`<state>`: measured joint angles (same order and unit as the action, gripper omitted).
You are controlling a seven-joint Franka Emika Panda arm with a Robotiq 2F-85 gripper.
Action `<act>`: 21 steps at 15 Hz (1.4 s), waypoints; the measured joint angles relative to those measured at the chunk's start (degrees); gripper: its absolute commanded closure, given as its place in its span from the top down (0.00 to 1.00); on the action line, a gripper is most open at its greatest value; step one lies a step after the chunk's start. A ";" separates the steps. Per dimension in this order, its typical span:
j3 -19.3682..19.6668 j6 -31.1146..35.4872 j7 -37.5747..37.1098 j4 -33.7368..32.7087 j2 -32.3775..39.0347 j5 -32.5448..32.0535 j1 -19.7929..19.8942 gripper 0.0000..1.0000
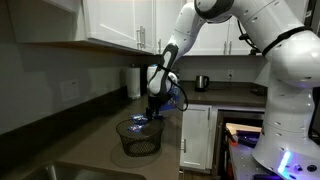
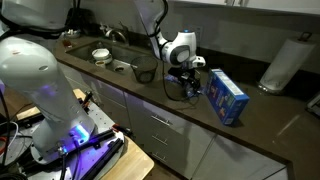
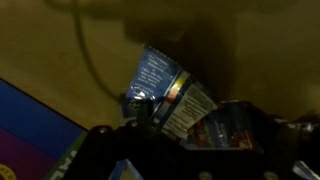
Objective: Pick up a packet from the counter and put it in the black basket
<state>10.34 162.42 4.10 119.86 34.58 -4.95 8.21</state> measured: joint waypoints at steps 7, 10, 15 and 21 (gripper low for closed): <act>2.69 0.05 -0.02 -2.95 1.14 -2.58 -1.23 0.14; 3.21 -0.24 -0.02 -3.11 0.93 -2.71 -1.74 0.01; 3.19 -5.14 -0.02 -1.42 -2.65 -2.78 -2.47 0.04; 3.45 -9.30 -0.28 8.80 -15.40 -7.00 -3.92 0.04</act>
<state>13.79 153.12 3.82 128.66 19.18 -11.96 4.29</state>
